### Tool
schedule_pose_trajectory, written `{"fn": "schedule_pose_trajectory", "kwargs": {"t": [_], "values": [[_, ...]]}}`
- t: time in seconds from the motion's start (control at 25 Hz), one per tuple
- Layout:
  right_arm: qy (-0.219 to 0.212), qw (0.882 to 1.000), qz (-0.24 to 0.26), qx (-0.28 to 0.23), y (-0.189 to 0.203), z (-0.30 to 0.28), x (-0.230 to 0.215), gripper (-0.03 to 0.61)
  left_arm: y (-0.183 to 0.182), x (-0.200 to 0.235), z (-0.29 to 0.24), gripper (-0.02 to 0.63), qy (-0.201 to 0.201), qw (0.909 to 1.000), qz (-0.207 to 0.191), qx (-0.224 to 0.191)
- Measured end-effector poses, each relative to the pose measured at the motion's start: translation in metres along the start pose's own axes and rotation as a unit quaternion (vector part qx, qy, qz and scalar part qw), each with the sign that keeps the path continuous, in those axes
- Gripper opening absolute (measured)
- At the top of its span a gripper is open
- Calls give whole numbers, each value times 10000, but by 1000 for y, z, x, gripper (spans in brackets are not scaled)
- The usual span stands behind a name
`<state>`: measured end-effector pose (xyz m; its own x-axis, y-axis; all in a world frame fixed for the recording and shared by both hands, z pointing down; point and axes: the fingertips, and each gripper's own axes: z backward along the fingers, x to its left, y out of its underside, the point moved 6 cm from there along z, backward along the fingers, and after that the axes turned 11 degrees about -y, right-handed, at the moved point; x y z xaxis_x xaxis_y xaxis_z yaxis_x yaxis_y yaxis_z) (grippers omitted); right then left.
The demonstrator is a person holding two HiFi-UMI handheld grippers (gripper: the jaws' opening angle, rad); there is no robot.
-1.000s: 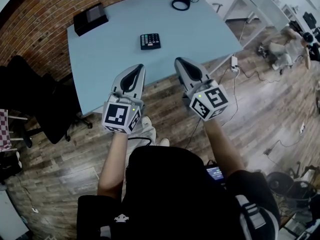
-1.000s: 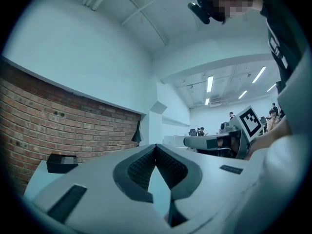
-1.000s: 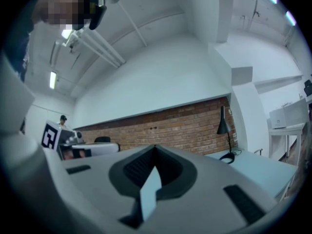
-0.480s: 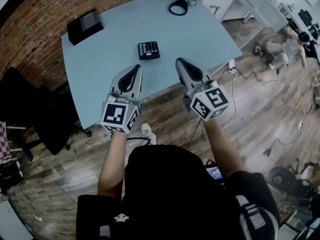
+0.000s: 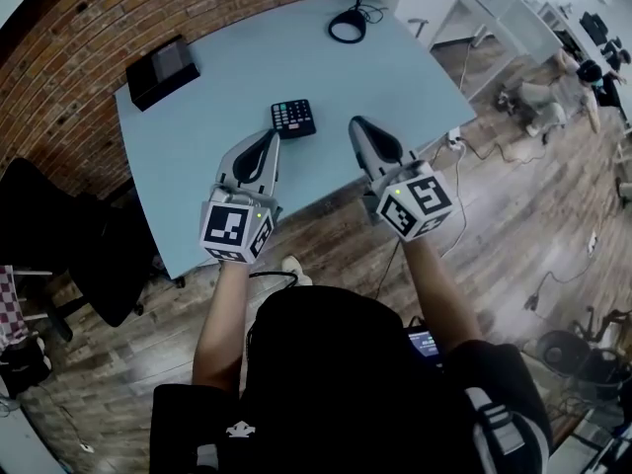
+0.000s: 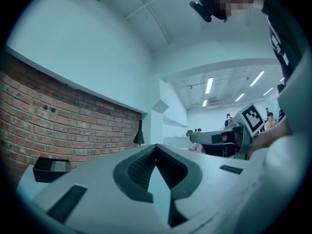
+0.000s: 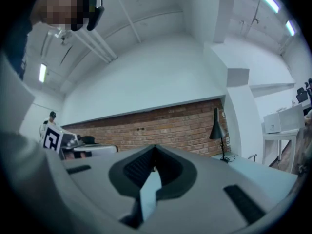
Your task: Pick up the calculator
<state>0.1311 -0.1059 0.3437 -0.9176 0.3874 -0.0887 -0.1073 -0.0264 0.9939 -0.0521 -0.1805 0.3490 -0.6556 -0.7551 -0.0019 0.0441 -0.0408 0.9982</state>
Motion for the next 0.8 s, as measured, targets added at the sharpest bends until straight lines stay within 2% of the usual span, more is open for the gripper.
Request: {"fn": "schedule_pose_trajectory", "kwargs": {"t": [0.8], "values": [[407,9991,-5,124,14,-41,-16,3,10,45,-38,5,358,9993,76,-26]]}}
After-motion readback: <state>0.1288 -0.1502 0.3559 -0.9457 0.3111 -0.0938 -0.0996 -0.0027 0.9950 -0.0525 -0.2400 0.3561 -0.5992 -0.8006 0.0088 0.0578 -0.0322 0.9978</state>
